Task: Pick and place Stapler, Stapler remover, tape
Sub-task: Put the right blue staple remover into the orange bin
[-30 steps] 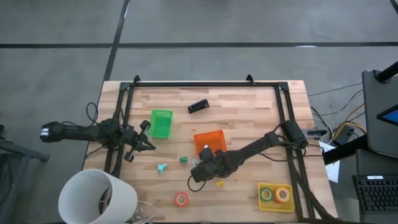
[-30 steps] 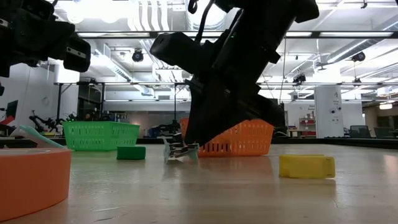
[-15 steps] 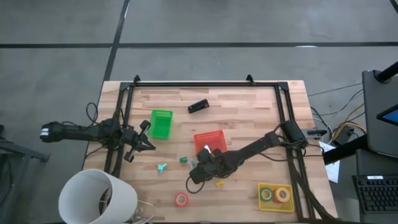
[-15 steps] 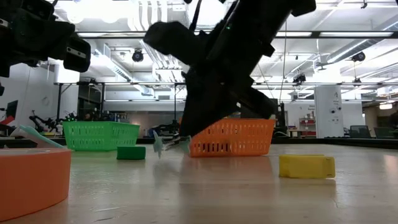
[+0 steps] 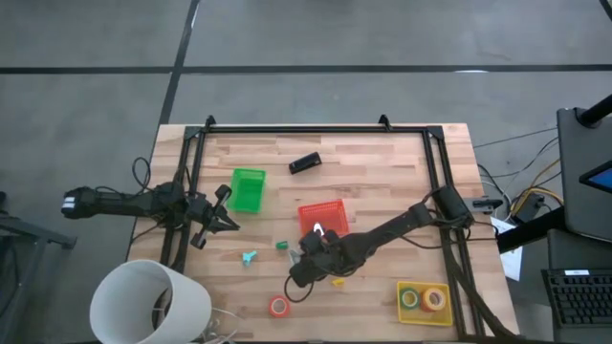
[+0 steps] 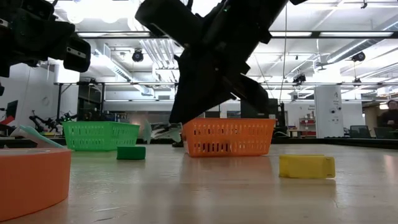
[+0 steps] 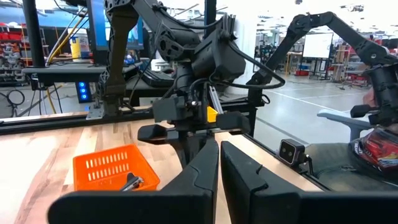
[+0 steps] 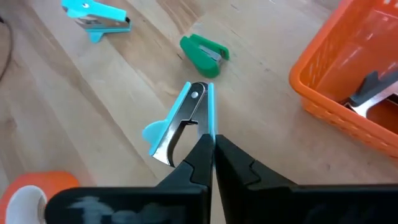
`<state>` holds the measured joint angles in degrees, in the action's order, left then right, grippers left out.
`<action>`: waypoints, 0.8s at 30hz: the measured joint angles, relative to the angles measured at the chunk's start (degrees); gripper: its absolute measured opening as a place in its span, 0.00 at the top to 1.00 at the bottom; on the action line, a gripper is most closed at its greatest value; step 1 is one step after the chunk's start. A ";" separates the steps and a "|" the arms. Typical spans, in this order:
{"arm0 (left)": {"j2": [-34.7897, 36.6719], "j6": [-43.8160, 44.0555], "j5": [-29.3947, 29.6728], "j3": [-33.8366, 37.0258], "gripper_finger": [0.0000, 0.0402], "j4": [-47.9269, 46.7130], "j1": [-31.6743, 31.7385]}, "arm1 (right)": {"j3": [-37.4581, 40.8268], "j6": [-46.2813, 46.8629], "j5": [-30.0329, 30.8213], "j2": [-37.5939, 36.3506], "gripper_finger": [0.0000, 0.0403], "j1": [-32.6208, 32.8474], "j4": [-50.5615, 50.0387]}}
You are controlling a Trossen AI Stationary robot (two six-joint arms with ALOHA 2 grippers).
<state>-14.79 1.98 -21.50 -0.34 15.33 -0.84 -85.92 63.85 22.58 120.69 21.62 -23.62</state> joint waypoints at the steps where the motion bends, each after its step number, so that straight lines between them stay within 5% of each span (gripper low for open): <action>1: 0.00 0.00 0.00 0.00 0.94 0.00 0.00 | -0.04 -0.18 0.03 -0.09 0.98 0.01 -0.03; 16: 0.02 0.00 0.00 0.00 0.94 0.02 0.00 | -1.06 -3.87 0.74 -2.62 0.98 0.14 -1.76; 24: 0.02 0.00 -0.02 0.00 0.94 -0.04 0.02 | -1.08 -2.54 8.23 -7.10 0.98 0.34 -11.94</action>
<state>-14.77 1.98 -21.52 -0.34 15.29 -0.82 -87.00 61.31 30.81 113.59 21.97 -35.57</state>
